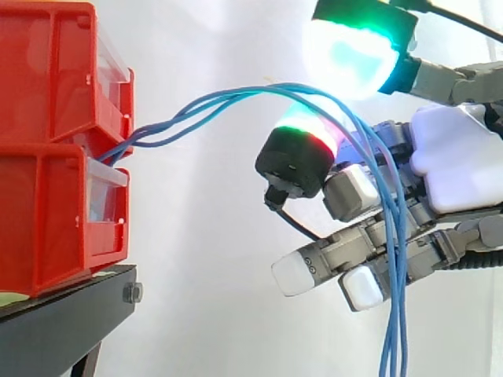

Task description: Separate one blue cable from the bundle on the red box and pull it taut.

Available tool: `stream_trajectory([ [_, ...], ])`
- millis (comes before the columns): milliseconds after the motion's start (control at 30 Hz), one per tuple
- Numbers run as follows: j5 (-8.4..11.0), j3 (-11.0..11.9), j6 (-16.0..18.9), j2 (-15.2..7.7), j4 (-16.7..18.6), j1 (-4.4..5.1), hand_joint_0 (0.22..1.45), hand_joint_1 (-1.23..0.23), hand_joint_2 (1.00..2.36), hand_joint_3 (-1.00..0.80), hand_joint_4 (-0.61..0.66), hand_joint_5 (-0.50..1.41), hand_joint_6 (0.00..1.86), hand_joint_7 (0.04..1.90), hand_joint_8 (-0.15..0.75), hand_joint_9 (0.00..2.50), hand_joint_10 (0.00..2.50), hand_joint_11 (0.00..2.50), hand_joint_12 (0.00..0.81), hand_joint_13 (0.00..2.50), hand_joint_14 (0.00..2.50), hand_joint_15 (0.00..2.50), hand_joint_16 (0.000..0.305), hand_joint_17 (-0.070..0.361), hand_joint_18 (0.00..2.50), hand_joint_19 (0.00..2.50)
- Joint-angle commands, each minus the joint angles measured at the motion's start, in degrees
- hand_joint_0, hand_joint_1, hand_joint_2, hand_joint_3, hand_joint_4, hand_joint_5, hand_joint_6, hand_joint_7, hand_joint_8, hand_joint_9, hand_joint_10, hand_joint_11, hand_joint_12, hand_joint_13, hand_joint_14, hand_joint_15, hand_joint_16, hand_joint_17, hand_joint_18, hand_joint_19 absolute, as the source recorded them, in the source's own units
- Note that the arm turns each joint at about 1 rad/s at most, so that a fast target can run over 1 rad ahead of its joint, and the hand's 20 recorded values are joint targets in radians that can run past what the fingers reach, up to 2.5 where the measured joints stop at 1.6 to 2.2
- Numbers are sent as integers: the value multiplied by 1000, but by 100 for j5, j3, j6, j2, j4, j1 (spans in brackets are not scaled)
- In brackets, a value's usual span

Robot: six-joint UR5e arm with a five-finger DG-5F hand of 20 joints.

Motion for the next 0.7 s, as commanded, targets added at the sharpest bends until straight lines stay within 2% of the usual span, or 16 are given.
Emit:
stream_trajectory([
  [0, -8, -6, -1, -3, 0, -3, 533, -595, 1000, -500, 137, -142, 843, 1121, 349, 1014, 16, 734, 403, 638, 8, 288, 58, 130, 619, 546],
  [67, -8, -6, -1, -3, 0, -3, 589, -603, 1006, -414, 121, -143, 843, 1112, 338, 1018, 17, 732, 393, 634, 8, 289, 56, 126, 615, 550],
  [300, 1, -6, -1, -3, 0, -11, 597, -610, 1011, -337, 87, -157, 833, 1056, 333, 978, 17, 729, 392, 634, 8, 291, 56, 125, 609, 556],
  [533, 1, 3, -1, -3, 0, -11, 613, -793, 1014, -252, 59, -176, 843, 1054, 316, 920, 17, 735, 384, 614, 8, 280, 55, 124, 610, 538],
  [667, 1, 3, -1, -3, 9, -11, 635, -836, 1014, -256, 2, -182, 855, 1024, 309, 894, 17, 726, 383, 607, 8, 280, 55, 123, 605, 510],
])
